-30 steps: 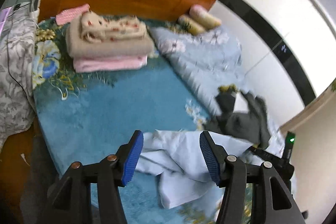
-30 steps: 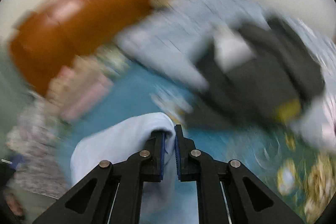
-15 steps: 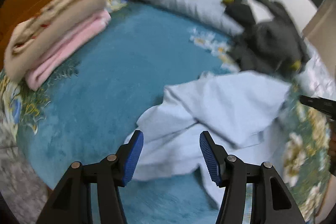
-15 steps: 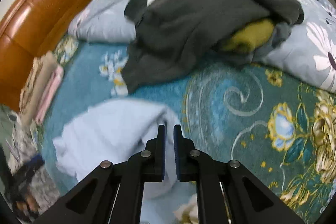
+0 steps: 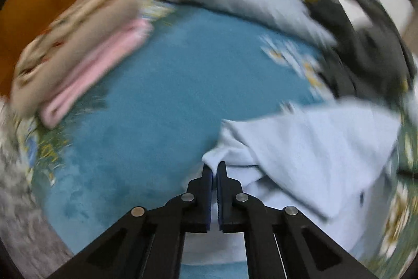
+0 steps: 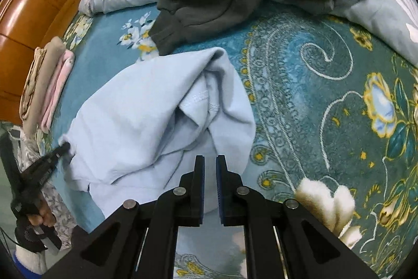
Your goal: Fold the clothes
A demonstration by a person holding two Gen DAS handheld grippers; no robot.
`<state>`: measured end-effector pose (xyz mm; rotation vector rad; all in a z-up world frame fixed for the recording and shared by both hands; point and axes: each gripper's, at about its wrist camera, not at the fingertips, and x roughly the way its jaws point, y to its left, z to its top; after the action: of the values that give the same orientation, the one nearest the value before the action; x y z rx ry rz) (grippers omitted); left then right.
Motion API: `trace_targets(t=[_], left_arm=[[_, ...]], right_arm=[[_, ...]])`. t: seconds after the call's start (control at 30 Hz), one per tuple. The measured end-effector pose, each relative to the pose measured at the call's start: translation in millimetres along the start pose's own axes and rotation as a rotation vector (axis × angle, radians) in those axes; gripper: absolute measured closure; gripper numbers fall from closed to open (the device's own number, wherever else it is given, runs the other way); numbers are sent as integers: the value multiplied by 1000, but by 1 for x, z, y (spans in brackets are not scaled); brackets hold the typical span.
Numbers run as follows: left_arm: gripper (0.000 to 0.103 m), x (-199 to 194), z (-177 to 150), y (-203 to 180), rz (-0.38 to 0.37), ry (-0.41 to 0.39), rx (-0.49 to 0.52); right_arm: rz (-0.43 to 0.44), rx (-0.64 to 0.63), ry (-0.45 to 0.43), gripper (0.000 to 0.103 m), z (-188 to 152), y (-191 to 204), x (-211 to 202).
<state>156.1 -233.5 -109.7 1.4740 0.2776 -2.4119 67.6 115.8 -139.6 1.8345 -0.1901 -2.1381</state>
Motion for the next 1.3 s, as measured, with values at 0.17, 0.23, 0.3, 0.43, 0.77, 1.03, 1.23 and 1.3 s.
trace_targets(t=[0.17, 0.23, 0.3, 0.43, 0.77, 1.03, 1.23, 1.3], left_arm=[[100, -30, 15, 88, 125, -89, -211], [100, -31, 11, 117, 149, -76, -276], [100, -30, 4, 144, 166, -54, -337], [100, -27, -17, 164, 138, -22, -385], [100, -50, -15, 139, 112, -98, -334], [100, -80, -7, 121, 75, -187, -303], [100, -90, -10, 111, 64, -198, -303], [100, -95, -13, 109, 60, -204, -308]], right_arm=[[17, -10, -16, 95, 1, 5, -3], [38, -29, -13, 95, 3, 13, 2], [63, -62, -6, 95, 5, 27, 6], [109, -195, -6, 85, 3, 67, 15], [171, -274, 21, 64, -6, 107, 37], [410, -133, 80, 64, -26, 97, 32], [406, -208, 59, 51, -37, 114, 35], [380, -180, 29, 51, -29, 117, 43]])
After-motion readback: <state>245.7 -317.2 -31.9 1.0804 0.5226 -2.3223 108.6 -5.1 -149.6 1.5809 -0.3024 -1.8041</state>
